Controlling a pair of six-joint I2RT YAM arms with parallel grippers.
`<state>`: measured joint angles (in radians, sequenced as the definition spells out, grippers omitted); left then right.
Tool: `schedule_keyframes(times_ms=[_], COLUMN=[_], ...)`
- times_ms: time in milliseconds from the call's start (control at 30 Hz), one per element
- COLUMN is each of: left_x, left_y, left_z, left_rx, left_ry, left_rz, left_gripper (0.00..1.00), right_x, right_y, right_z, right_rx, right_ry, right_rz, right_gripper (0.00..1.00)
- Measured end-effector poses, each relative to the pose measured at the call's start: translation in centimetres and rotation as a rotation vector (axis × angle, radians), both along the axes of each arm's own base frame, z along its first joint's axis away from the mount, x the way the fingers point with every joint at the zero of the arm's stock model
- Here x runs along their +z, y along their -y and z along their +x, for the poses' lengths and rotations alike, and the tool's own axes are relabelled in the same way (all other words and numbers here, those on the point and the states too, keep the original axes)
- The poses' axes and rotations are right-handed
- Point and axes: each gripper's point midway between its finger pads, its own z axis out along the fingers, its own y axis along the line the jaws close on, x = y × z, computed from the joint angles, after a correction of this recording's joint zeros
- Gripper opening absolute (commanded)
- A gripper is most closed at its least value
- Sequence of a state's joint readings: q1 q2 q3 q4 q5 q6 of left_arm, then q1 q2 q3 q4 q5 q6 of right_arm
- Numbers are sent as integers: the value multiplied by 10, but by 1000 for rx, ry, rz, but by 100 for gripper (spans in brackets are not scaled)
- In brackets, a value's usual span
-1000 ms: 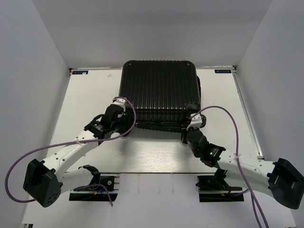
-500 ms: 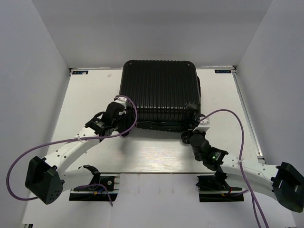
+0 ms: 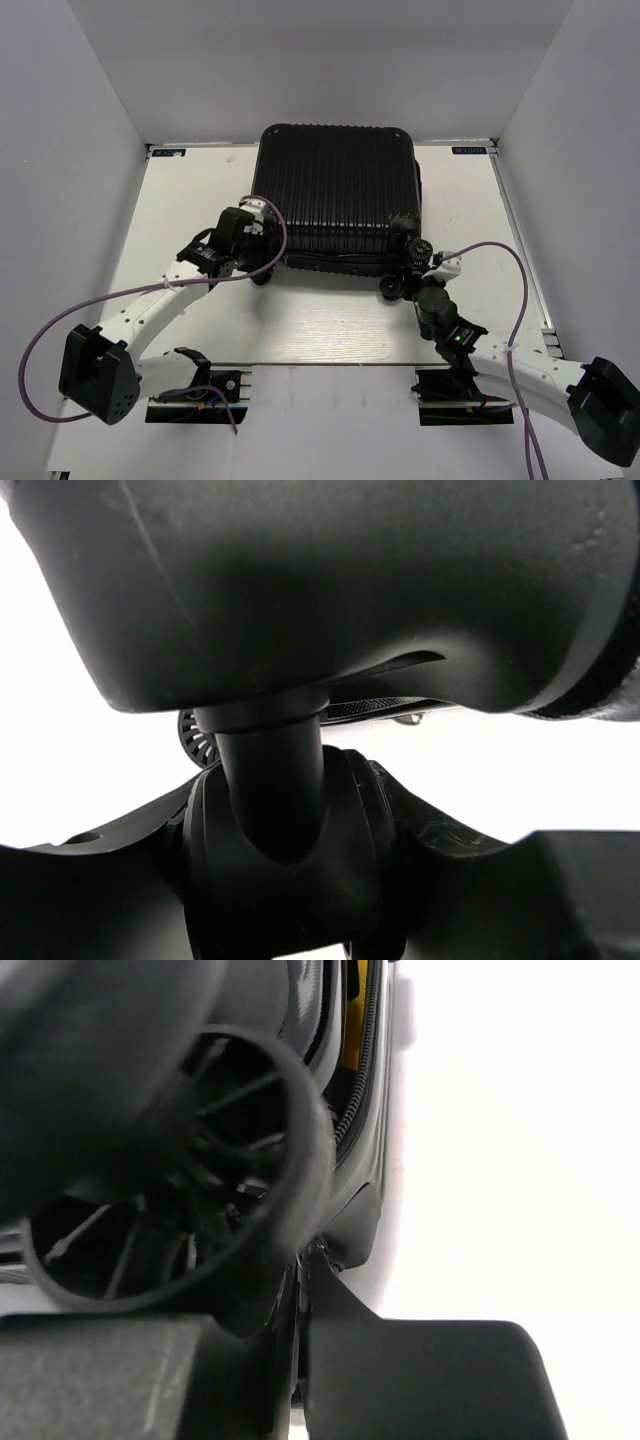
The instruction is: Pack the luggage
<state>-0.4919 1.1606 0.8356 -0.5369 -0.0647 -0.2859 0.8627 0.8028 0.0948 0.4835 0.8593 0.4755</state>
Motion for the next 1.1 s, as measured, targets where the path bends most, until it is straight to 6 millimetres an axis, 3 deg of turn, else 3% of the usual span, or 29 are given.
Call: schedule_keyframes(times_ms=[333,567,867,1100], left_x=[-2,-3,-4,-3], left_y=[-19,-25,-41,-52], left_z=[29,42,84,110], left_rx=[21,-3,-19,-51], left_ry=[-15,-24,-8,34], left_rz=[15,26,42,34], left_gripper=[0,0,0,0], right_x=[6,-1,5,10], right_y=[16,15,12,13], right_z=[20,36,89,158], right_rx=[11,60,79,85], right_ry=[29,18,3,-13], right_rz=[25,22,-19,-17], right_gripper=[0,0,0,0])
